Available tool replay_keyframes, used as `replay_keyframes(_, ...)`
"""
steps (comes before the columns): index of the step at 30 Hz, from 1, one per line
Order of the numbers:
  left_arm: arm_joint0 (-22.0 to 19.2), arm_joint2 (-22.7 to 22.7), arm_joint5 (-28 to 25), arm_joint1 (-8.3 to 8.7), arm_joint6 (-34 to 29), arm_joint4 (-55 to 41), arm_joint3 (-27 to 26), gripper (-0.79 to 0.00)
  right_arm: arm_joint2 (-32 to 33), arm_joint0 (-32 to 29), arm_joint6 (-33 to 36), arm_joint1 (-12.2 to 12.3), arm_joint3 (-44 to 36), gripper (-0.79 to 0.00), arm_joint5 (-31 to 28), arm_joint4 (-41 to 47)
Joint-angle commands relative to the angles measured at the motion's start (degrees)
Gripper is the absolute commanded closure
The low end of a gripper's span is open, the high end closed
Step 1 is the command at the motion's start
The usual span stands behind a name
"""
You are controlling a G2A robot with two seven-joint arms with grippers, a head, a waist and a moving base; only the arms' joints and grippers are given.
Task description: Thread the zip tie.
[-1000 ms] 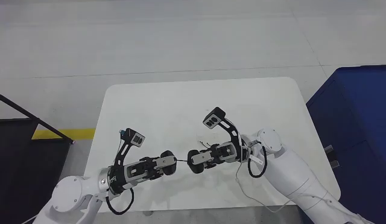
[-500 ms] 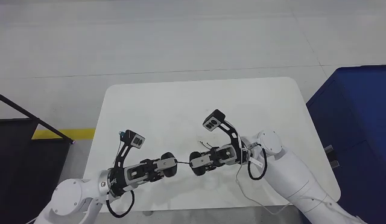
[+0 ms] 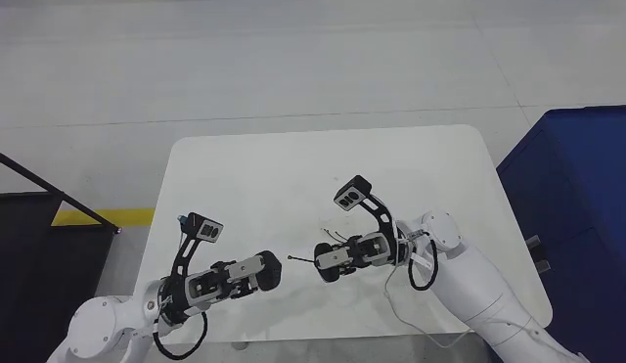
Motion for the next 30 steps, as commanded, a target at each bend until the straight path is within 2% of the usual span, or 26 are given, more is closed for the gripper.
replay_keyframes(1,0.6,-0.74,-0.08,-0.05,-0.93,-3.21,0.81,-0.785,0.0,-0.03,0.97,-0.06,-0.06,0.0,0.35,0.97)
replay_keyframes(3,0.58,-1.09,1.41,-0.12,-2.2,-7.8,2.61,-0.785,0.0,-0.03,0.97,-0.06,-0.06,0.0,0.35,0.97)
replay_keyframes(8,0.58,-1.09,1.41,-0.12,-2.2,-7.8,2.61,-0.785,0.06,-0.13,0.32,-0.07,-0.63,0.0,0.19,0.44)
replay_keyframes(11,0.58,-1.09,1.41,-0.12,-2.2,-7.8,2.61,-0.785,2.5,-0.64,-1.96,0.31,-4.19,0.0,-5.99,-6.49)
replay_keyframes(14,0.58,-1.09,1.41,-0.12,-2.2,-7.8,2.61,-0.785,7.08,-3.45,-6.04,1.14,-11.6,0.0,-14.25,-15.95)
replay_keyframes(16,0.58,-1.09,1.41,-0.12,-2.2,-7.8,2.61,-0.785,10.05,-7.0,-9.83,1.83,-18.42,0.0,-18.04,-23.46)
replay_keyframes(20,0.58,-1.09,1.41,-0.12,-2.2,-7.8,2.61,-0.785,14.7,-13.6,-14.88,2.88,-26.53,0.0,-23.09,-29.81)
replay_keyframes(22,0.58,-1.09,1.41,-0.12,-2.2,-7.8,2.61,-0.785,15.8,-15.94,-15.94,3.25,-28.27,0.0,-24.15,-32.29)
replay_keyframes(28,0.58,-1.09,1.41,-0.12,-2.2,-7.8,2.61,-0.785,15.91,-16.26,-16.08,3.3,-28.42,0.0,-24.28,-32.59)
replay_keyframes(30,0.58,-1.09,1.41,-0.12,-2.2,-7.8,2.61,-0.785,15.9,-16.2,-17.11,3.33,-29.23,0.0,-22.06,-33.8)
